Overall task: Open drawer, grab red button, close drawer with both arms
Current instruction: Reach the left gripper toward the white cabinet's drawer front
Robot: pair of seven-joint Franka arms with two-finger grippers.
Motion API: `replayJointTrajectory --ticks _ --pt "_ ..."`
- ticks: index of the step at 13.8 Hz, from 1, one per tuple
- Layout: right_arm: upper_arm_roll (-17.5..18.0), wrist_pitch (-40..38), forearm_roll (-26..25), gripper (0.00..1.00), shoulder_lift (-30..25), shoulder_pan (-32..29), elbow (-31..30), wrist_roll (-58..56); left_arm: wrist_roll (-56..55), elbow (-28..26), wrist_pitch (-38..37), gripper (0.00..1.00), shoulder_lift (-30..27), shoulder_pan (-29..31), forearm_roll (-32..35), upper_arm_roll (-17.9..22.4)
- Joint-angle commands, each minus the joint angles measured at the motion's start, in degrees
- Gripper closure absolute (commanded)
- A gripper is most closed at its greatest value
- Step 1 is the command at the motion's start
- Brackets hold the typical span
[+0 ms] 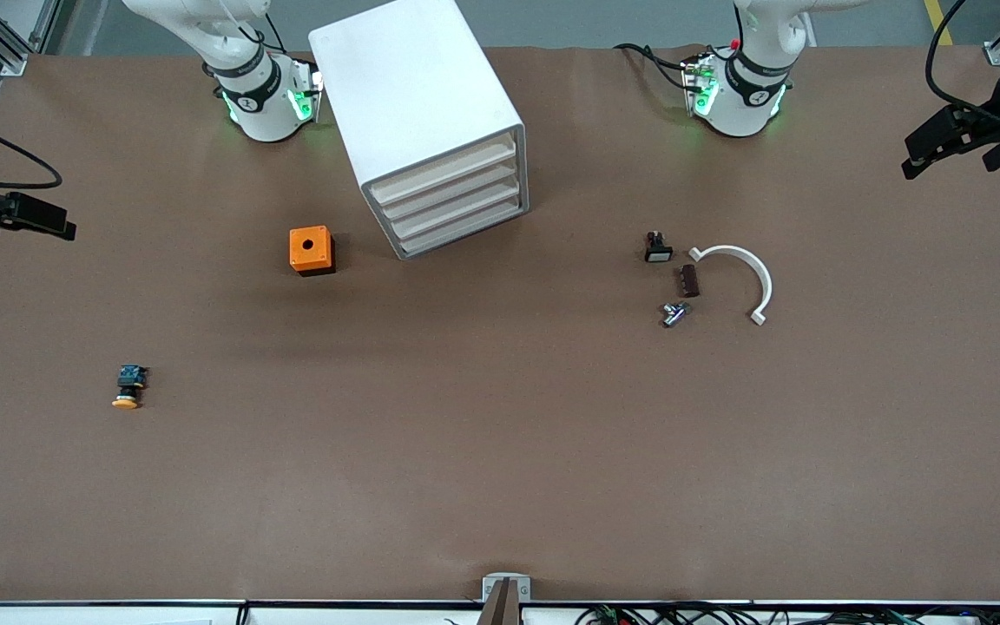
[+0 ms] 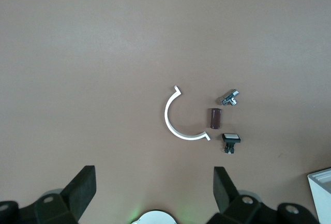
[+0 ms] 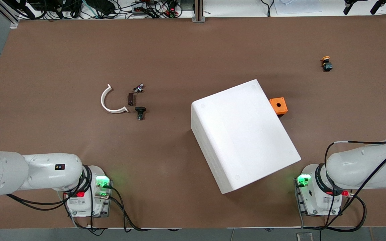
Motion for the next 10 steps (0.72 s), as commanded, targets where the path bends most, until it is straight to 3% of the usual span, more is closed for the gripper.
replayJointTrajectory --ticks 1,7,10 --pt "0.4 0.8 -0.1 0.0 0.4 -0.6 1.0 -0.5 -0.6 8.0 -2.1 0.0 14.4 -0.7 0.4 -0.8" --pt "0.4 0.8 -0.1 0.0 0.4 -0.6 1.1 -0.5 -1.9 7.8 2.7 0.0 19.0 -3.1 0.3 -0.8" --pt "0.4 0.9 -0.1 0.0 0.5 -0.6 1.4 -0.5 -8.5 7.7 4.4 0.0 21.6 -5.2 0.1 -1.0"
